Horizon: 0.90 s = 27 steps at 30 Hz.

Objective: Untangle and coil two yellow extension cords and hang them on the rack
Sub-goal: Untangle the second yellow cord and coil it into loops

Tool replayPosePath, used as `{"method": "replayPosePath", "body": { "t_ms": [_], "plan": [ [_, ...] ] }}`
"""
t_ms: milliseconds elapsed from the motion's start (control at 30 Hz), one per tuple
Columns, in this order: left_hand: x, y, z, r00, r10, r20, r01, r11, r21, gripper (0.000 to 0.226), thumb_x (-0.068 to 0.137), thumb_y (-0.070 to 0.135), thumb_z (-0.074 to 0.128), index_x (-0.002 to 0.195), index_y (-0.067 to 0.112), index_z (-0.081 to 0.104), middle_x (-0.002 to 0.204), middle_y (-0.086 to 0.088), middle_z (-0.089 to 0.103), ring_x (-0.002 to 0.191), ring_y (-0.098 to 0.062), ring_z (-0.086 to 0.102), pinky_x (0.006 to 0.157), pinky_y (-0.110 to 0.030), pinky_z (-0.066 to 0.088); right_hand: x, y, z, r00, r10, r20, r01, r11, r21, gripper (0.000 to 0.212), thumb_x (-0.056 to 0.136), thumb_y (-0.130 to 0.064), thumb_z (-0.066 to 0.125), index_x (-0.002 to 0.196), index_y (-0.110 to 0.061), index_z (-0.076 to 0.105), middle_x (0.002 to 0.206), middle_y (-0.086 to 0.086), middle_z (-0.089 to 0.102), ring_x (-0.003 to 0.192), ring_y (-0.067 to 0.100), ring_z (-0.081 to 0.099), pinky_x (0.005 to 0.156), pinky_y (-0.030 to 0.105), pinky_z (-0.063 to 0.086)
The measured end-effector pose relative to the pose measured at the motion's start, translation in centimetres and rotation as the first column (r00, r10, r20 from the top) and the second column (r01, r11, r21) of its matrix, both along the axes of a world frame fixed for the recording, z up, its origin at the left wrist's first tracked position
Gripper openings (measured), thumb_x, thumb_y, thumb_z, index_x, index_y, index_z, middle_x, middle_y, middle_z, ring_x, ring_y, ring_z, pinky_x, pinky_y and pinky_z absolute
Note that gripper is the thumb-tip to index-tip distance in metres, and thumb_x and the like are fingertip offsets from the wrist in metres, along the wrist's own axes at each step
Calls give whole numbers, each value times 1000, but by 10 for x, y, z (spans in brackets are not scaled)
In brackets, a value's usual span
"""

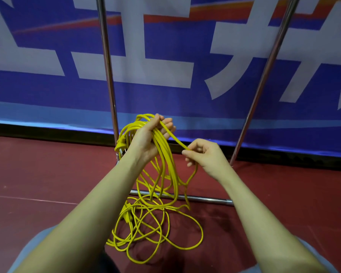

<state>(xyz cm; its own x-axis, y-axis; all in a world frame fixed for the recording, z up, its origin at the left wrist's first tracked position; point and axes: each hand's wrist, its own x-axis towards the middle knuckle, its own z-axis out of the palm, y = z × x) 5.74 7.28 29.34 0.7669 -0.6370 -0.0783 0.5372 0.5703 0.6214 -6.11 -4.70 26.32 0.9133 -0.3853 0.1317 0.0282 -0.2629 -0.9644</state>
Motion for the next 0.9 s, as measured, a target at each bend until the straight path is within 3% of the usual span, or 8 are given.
{"method": "replayPosePath", "body": {
  "t_ms": [200,367,467,567,633,733,900],
  "plan": [
    [-4,8,10,1000,13,26,-9,991,-131,13,97,10,42,97,12,55,62,-1,59,38,-3,41,43,-13,42,3,15,11,990,142,9,-142,989,-44,21,93,-5,55,75,-12,64,55,-5,62,43,2,47,43,13,34],
    [-5,15,11,988,-152,-33,142,968,-209,29,92,9,39,116,8,56,94,-10,71,33,-3,37,38,-10,39,3,20,14,981,191,-28,-193,980,-50,22,94,-9,55,76,-15,65,52,-7,57,43,4,43,43,13,31],
    [-8,16,17,979,-202,-29,192,959,-206,33,79,10,46,102,0,68,99,-14,71,41,-4,55,43,-15,49,2,21,14,977,209,-45,-211,977,-37,21,94,-11,55,77,-16,66,53,-5,57,42,6,45,43,16,32],
    [-10,15,21,980,-200,-13,198,974,-110,38,90,14,44,73,4,76,84,-10,74,61,-16,70,57,-30,58,0,18,13,980,200,-8,-199,979,32,20,94,-8,53,78,-11,65,49,-3,54,41,8,46,45,17,39],
    [-9,14,22,985,-169,-32,166,983,-78,49,97,21,44,59,7,71,68,-7,70,52,-15,66,56,-31,58,-1,16,11,980,197,17,-198,977,79,20,94,-6,52,78,-8,63,47,-2,52,40,10,47,51,23,45],
    [-9,12,22,979,-200,-32,196,976,-94,54,99,28,41,51,11,60,49,1,52,33,-7,42,45,-19,48,-2,13,8,980,196,13,-197,974,112,19,93,-7,53,76,-8,63,46,-1,50,40,12,47,54,27,47],
    [-8,12,21,964,-263,-28,257,956,-140,58,100,31,35,48,13,52,40,5,34,28,-4,29,35,-13,32,-2,7,-14,974,188,-127,-169,975,143,22,90,-13,58,69,-11,61,54,-2,55,52,11,52,61,23,46]
  ]
}}
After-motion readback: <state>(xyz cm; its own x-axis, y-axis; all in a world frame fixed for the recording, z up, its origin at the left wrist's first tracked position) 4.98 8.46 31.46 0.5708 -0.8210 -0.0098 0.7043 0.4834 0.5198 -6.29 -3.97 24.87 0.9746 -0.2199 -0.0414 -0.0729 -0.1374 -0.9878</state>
